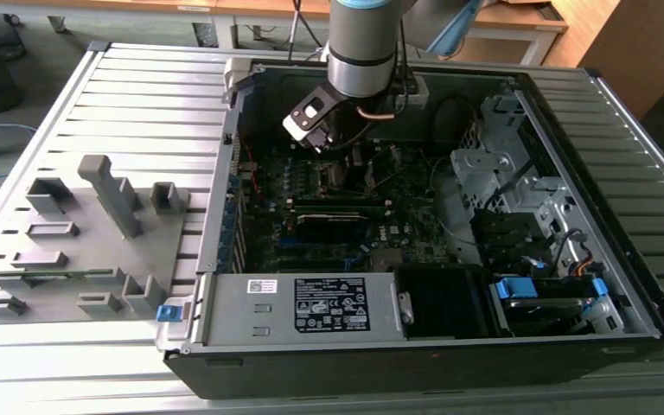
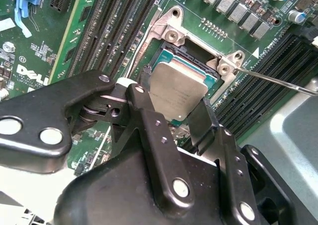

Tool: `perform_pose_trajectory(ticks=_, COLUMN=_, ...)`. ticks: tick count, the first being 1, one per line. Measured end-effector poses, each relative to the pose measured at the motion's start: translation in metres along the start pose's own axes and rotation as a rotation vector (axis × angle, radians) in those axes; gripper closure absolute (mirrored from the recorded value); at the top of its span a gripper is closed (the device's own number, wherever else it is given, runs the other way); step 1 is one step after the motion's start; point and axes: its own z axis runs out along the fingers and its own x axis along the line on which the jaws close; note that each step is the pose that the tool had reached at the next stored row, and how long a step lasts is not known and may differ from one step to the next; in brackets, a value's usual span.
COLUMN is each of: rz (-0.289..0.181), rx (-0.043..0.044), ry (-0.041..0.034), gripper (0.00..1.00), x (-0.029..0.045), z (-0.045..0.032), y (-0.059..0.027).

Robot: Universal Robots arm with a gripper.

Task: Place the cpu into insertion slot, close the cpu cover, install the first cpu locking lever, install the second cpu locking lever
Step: 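Place the cpu into insertion slot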

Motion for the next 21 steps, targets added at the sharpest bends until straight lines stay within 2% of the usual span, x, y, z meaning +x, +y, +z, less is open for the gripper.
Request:
perform_pose_trajectory(ticks=5, rz=-0.001, rx=-0.0092, ry=0.0005, gripper=0.46, x=0.0001, z=0.001, y=-0.0017)
perform_pose_trajectory(ticks=21, rz=-0.001, rx=-0.0117, ry=0.0006, gripper=0.46, x=0.0001, z=0.0023, y=-0.0043)
